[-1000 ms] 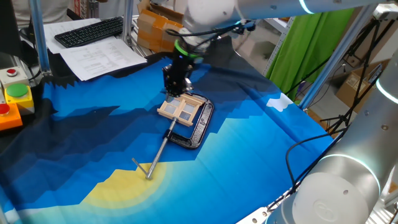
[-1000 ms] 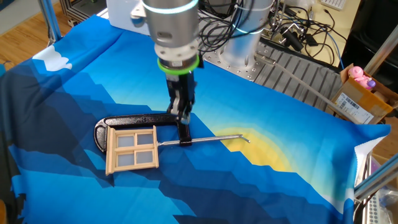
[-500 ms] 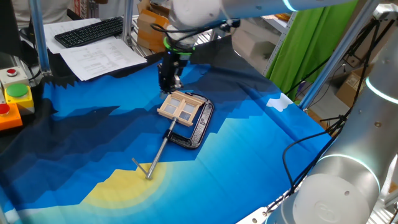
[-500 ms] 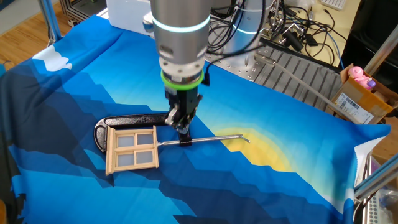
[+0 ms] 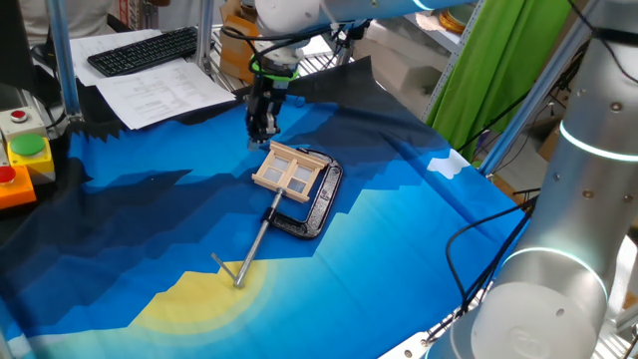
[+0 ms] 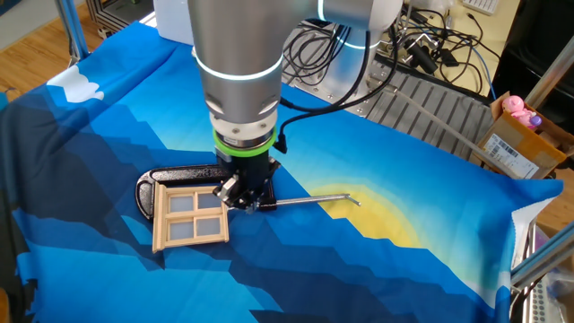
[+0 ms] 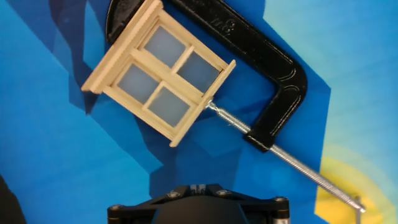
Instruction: Open a sliding window
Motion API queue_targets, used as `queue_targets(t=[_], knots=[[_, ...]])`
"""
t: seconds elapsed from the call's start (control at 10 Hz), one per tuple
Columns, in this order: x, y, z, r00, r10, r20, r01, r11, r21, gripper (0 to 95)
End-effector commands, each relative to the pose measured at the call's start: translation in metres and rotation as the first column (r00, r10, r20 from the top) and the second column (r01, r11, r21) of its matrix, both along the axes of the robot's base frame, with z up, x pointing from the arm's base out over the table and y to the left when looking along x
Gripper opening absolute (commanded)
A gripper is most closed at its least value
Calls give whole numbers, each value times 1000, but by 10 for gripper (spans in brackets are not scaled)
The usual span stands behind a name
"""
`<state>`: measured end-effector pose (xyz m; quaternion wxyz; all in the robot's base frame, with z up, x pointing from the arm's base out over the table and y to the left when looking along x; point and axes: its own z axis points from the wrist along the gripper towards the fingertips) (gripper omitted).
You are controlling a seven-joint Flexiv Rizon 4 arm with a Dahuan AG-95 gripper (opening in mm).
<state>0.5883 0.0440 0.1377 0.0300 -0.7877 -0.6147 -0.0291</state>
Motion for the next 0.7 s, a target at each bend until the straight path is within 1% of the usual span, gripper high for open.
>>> queue_targets(t=[0.1,0.2,0.3,0.4,0.5,0.6,0.7], knots=[[4,-5,0,993,-117,-7,117,993,-9,0],[5,-6,0,987,-161,-8,161,987,-19,0],[5,-6,0,978,-210,-7,210,978,-24,0],[5,-6,0,978,-210,-7,210,977,-26,0],[5,-6,-1,988,-151,-5,151,988,-29,0],[6,-6,0,1000,7,0,-7,1000,-24,0],[9,-7,2,946,325,12,-324,946,-27,0]])
